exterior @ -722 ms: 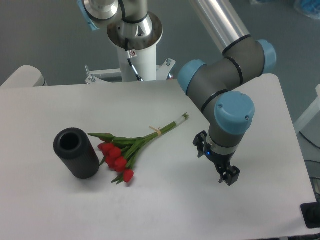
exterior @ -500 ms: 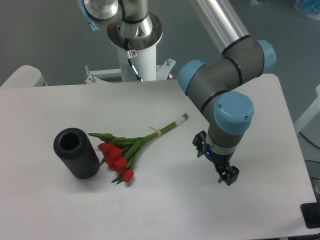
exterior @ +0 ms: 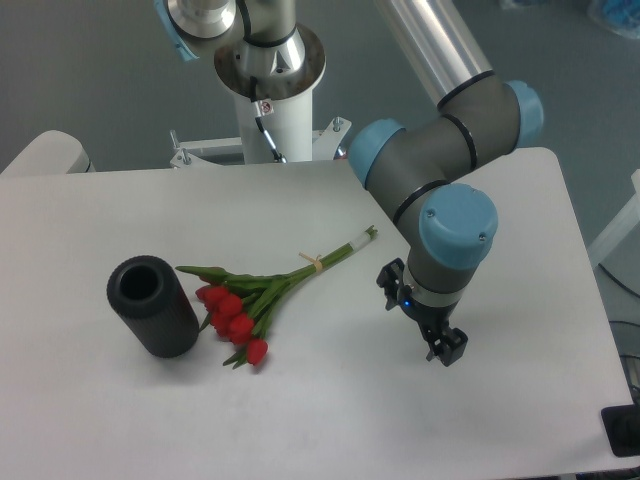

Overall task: Pick up the flowers from the table
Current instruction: 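Move the gripper over the tulip stems near the tied band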

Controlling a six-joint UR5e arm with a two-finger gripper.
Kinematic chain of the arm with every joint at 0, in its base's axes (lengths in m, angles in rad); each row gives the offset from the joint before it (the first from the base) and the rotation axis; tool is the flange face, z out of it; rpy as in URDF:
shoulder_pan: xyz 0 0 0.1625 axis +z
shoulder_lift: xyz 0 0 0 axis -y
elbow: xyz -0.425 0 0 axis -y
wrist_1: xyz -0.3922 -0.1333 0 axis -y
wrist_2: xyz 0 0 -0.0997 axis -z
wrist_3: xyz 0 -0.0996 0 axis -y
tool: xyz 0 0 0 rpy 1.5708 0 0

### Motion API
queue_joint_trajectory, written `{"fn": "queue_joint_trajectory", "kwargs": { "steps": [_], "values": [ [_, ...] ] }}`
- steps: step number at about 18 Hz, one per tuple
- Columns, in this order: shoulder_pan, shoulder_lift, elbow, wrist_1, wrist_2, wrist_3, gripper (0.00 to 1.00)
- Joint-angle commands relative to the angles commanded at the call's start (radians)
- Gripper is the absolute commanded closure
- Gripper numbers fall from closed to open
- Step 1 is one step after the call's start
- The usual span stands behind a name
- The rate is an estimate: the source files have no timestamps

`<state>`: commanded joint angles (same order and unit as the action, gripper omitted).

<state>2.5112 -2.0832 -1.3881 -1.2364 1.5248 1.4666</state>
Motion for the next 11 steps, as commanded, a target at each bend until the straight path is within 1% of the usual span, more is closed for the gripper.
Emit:
{"fn": "queue_joint_trajectory", "kwargs": {
  "steps": [6,9,11],
  "values": [
    [-0.018,0.070,-0.132,0.012,-0.020,-0.002,0.00],
    [-0.029,0.113,-0.233,0.026,-0.020,-0.006,0.00],
    [-0.049,0.130,-0.299,0.061,-0.020,-0.038,0.00]
  ]
}}
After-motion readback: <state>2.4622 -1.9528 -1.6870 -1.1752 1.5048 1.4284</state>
